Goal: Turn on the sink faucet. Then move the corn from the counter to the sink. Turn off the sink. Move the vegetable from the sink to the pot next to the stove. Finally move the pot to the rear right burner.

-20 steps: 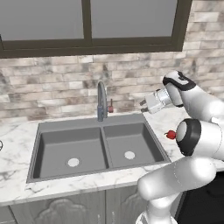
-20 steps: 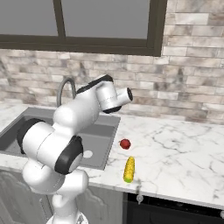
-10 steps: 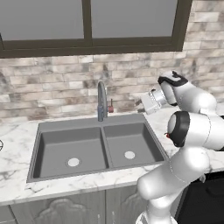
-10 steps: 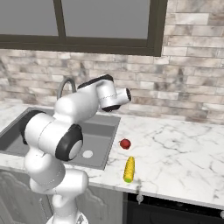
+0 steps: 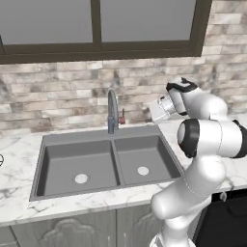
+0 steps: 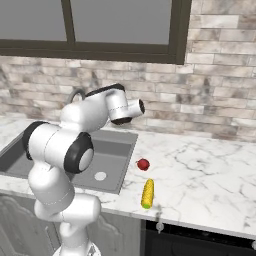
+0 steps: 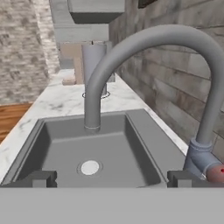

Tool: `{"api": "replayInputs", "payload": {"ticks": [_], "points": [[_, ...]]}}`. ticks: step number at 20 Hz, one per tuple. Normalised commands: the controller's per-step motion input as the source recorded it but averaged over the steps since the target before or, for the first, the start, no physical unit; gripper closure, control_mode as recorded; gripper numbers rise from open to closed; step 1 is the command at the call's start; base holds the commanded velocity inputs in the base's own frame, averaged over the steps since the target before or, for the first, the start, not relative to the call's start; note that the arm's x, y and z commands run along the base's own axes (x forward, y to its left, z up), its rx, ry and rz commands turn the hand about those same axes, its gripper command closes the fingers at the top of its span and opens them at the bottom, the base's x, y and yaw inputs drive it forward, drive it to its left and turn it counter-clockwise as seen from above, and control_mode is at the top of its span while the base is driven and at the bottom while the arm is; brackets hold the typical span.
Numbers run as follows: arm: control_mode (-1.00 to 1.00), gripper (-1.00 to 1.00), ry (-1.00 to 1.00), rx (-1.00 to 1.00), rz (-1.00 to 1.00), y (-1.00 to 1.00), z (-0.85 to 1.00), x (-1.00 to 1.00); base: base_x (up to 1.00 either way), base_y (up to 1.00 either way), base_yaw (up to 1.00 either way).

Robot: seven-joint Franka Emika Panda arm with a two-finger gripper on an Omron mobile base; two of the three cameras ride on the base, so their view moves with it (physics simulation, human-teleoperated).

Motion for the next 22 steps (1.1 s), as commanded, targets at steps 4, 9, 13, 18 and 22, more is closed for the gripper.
{"api": "replayInputs", "payload": {"ticks": [4,9,13,18,22], "points": [[-1.0,-1.0,-0.16,0.04,0.0,0.12,-0.12,0.32,0.0,0.0,0.0],[-1.0,-1.0,-0.13,0.05,0.0,0.1,-0.13,0.36,0.0,0.0,0.0],[-1.0,-1.0,-0.07,0.05,0.01,0.15,-0.14,0.4,0.0,0.0,0.0],[-1.0,-1.0,-0.01,0.02,0.02,0.11,-0.15,0.42,0.0,0.0,0.0],[-1.0,-1.0,0.0,0.05,0.03,0.01,-0.15,0.48,0.0,0.0,0.0]]}}
